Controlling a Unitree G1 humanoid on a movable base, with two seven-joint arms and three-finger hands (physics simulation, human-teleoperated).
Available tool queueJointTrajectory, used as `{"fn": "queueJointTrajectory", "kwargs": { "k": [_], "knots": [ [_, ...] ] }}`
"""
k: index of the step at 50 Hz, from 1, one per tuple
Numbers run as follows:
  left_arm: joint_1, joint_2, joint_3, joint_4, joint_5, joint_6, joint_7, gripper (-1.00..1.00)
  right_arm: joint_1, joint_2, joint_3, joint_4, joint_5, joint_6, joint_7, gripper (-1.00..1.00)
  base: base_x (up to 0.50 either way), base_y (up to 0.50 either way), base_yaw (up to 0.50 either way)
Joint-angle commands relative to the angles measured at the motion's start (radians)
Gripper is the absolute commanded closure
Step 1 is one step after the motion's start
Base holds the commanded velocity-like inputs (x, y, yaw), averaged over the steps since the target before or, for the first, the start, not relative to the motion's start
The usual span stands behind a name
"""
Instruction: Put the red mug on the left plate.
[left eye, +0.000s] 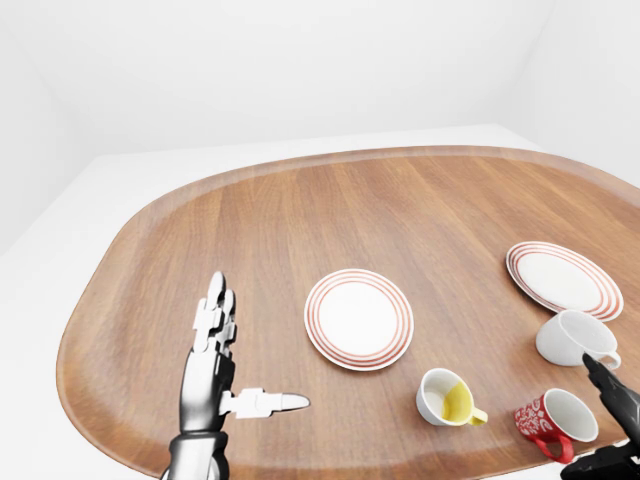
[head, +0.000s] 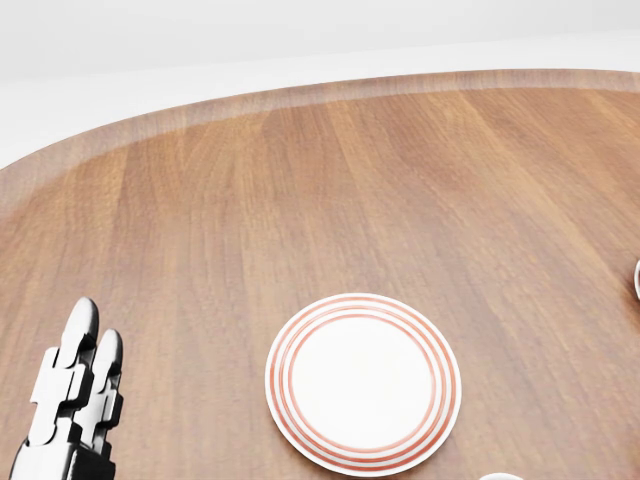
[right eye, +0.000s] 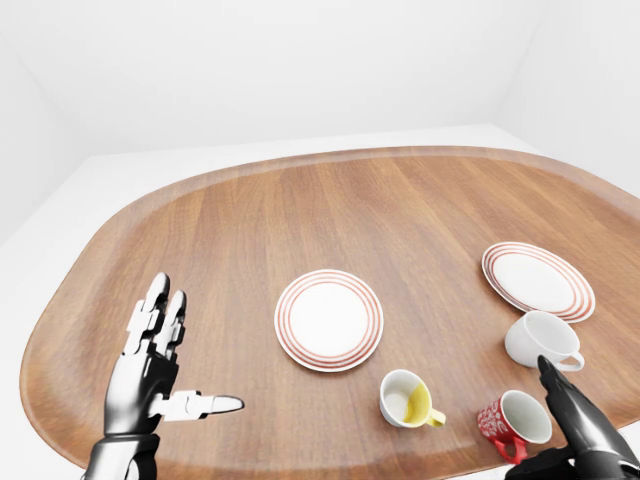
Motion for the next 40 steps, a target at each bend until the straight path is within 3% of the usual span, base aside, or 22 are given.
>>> {"fn": "queueJointTrajectory", "kwargs": {
  "k": [1,18,24,27,33,40],
  "knots": [
    [-0.006,0.002,-0.005,0.0,0.005,0.0,0.004,-1.0,0.027,-0.066,-0.173,0.191,0.122,-0.012,0.0,-1.0,0.0,0.0,0.0],
    [-0.006,0.004,-0.008,-0.006,0.001,0.0,0.004,-1.0,0.0,-0.073,-0.222,0.107,0.139,0.004,0.0,-1.0,0.0,0.0,0.0],
    [-0.002,0.007,-0.011,-0.015,0.002,0.0,0.006,-1.0,-0.048,-0.111,-0.24,0.025,0.118,0.004,0.0,-1.0,0.0,0.0,0.0],
    [-0.012,0.006,-0.017,-0.011,0.009,0.0,0.007,-1.0,-0.074,-0.142,-0.207,0.043,0.075,0.004,0.0,-1.0,0.0,0.0,0.0],
    [-0.022,0.011,-0.024,-0.007,0.015,0.0,0.014,-1.0,-0.167,-0.233,-0.037,0.168,-0.022,0.004,0.0,-1.0,0.0,0.0,0.0],
    [-0.021,0.012,-0.021,-0.005,0.012,0.0,0.012,-1.0,-0.185,-0.254,0.025,0.158,-0.042,0.004,0.0,-1.0,0.0,0.0,0.0]
  ]
}}
